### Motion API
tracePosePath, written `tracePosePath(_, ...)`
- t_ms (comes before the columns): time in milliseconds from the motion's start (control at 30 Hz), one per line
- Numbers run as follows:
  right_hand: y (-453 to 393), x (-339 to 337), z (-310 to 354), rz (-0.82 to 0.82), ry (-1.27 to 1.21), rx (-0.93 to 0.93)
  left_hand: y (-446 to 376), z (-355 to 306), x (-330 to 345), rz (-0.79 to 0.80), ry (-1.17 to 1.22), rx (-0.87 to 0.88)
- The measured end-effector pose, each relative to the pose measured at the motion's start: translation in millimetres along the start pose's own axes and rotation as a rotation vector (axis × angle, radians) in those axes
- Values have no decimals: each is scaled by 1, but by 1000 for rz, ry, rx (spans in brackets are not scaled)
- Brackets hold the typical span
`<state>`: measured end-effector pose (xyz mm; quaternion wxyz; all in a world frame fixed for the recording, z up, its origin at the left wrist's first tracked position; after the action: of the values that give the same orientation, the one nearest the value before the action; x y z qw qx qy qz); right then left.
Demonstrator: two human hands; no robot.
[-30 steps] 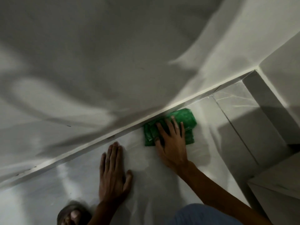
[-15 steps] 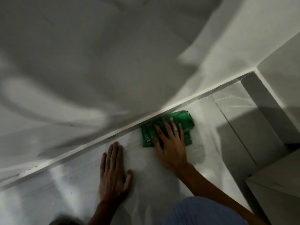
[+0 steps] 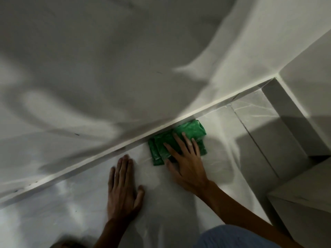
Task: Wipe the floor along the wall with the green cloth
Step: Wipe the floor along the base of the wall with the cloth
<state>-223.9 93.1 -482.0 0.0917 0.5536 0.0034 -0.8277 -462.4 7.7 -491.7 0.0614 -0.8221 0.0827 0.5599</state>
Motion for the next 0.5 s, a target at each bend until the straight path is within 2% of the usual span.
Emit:
tracePosePath(100,-11,2,18,19,2,12,0,2,1,9,-2,-9)
tracePosePath(267,-10,-10,-2,15,108,-131,0,-1,1,8,-11,1)
tracePosePath(400,-13,-15,-11,-21,57,52,-1,-3,-4,-24,7,15)
tracePosePath(500,-9,-3,12,-39,-28,146,-2,-4,-5,-32,16,16)
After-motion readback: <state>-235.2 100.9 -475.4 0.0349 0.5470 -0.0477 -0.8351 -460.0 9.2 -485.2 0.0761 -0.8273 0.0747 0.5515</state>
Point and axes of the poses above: each hand's wrist, its own y-axis away from the middle knuckle, its own x-axis out of the palm, z = x × y, the point moved 6 cm from there along -y, towards the middle knuckle, and after that the axes turned 8 degrees about x, right-handed, at the moved point
